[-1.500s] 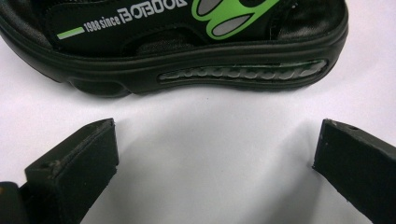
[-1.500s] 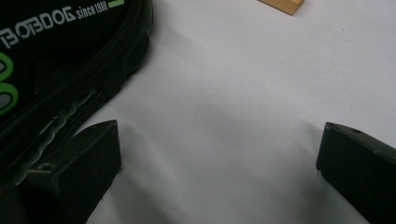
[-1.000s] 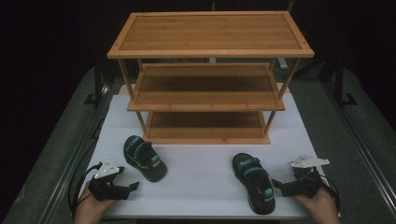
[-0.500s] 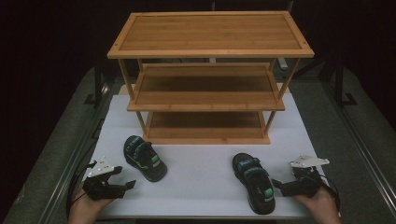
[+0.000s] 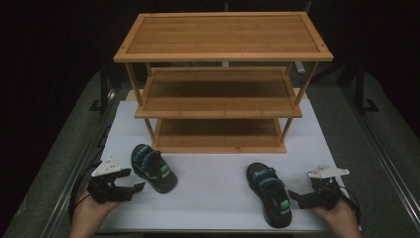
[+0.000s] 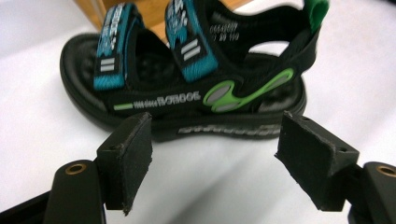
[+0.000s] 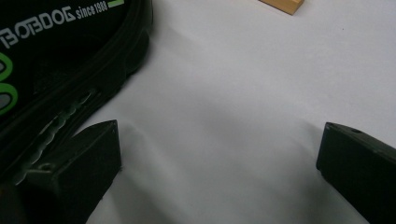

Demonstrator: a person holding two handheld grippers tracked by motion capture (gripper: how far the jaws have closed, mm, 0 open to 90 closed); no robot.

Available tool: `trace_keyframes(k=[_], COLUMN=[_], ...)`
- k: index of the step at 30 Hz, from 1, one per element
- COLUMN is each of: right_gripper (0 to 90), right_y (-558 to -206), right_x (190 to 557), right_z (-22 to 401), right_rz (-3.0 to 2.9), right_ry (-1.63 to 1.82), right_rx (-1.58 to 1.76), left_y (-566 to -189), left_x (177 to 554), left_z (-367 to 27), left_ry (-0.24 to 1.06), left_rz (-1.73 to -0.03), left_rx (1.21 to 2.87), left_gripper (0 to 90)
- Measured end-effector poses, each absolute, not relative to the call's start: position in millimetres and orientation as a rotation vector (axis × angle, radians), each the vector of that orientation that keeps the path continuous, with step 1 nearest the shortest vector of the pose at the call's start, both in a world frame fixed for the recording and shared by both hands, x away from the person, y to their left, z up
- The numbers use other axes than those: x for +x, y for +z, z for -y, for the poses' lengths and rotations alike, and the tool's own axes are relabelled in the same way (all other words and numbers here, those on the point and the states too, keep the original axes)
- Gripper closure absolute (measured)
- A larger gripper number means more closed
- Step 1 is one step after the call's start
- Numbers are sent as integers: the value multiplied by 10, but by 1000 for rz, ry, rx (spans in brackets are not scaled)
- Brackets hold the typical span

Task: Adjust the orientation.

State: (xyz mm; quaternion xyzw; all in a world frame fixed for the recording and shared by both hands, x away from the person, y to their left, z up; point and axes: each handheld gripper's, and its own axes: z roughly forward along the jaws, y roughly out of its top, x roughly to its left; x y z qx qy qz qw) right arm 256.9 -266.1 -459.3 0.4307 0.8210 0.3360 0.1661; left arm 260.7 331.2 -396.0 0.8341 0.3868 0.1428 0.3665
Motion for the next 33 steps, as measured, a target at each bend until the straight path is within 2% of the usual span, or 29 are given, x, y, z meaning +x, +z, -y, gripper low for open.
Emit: trace_keyframes(k=[14,33], right_gripper=[0,0], right_y=[-4593,-4593], right_x=[2570,2570], right_z=[2663,2664], right_rz=[-2337,-2338], right_ry=[958,959], right_rx=[1226,1226], left_y=[-3742,-3601], left_x=[2783,3115], left_z=[-3248,-3033], left_ry=[343,317], left_rz=[-992,-973], left_rx=[2142,2198], left_gripper=[337,388])
